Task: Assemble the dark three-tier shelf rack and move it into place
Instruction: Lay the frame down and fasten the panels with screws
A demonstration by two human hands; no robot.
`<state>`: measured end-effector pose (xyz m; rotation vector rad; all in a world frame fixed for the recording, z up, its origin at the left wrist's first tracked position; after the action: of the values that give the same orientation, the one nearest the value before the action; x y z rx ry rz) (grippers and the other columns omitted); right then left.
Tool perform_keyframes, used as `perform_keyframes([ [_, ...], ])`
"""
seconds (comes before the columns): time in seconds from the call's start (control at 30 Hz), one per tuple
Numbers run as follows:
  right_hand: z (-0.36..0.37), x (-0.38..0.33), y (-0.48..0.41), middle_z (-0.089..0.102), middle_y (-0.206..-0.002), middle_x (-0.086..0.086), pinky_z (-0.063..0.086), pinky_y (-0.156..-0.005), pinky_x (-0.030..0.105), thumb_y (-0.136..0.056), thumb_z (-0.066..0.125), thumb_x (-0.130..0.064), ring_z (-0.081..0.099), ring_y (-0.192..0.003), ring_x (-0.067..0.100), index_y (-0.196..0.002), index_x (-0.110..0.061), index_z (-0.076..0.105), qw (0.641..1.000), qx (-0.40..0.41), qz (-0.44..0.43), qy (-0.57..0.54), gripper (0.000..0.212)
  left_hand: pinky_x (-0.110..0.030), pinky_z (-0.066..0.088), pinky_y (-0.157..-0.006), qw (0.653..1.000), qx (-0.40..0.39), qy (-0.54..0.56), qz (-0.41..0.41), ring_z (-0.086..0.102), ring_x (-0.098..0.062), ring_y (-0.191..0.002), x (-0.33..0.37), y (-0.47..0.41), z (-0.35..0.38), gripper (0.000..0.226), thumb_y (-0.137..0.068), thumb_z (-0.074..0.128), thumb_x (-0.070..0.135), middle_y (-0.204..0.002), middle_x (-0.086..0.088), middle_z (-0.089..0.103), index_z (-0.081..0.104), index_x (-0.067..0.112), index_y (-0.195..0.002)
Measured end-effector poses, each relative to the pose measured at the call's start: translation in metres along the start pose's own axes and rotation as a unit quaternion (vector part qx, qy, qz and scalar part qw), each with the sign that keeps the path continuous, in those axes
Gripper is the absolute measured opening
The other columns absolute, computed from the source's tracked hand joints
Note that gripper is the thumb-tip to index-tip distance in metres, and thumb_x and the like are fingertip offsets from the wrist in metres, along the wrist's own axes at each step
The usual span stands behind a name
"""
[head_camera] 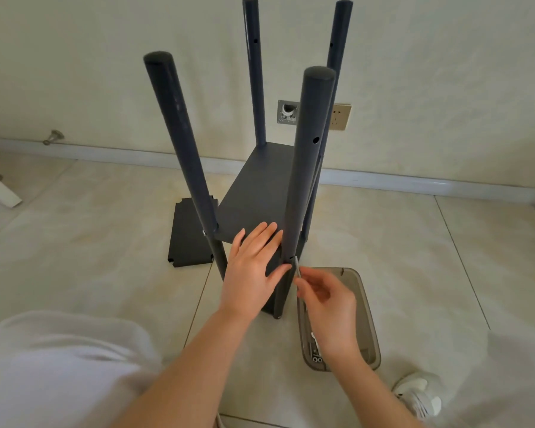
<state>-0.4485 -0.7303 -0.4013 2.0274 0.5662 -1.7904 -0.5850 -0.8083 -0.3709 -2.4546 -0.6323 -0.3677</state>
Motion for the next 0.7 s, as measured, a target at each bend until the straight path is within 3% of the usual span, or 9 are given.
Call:
perform_keyframes([
  [0.47,0.0083,-0.0064,0.0078,0.073,-0.087,-0.019,0.052,-0.071,0.010,-0.087,0.073,-0.008,0.069,-0.076,0.000,-0.094,-0.033,0.070,1.000,0.003,-0.030,-0.004,0.026,-0.050,0.028,-0.121,1.000,0.013,0.001,0.006,0.047,-0.021,-0.141,-0.0010,0.0012,-0.0005,0.059,-0.084,0.080,0.026,-0.146,-0.004,0.057,0.061,0.011,-0.138],
  [0.7,0.0010,-0.0003,0.0044,0.072,-0.084,-0.016,0.053,-0.073,0.013,-0.091,0.067,-0.007,0.068,-0.076,0.004,-0.095,-0.029,0.072,1.000,0.023,-0.004,-0.011,0.022,-0.051,0.030,-0.120,1.000,0.019,-0.007,-0.001,0.049,-0.020,-0.139,-0.0012,0.0013,0.0004,0.057,-0.086,0.078,0.033,-0.144,-0.003,0.058,0.062,0.014,-0.137],
])
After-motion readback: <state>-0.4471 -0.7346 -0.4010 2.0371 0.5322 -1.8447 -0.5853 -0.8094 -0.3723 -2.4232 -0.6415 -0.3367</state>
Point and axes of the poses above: each hand's wrist, its own y-axis away from the middle knuckle, its own z-axis out of the palm, x = y × z, the point moved 7 cm from there along -y, towards the middle knuckle
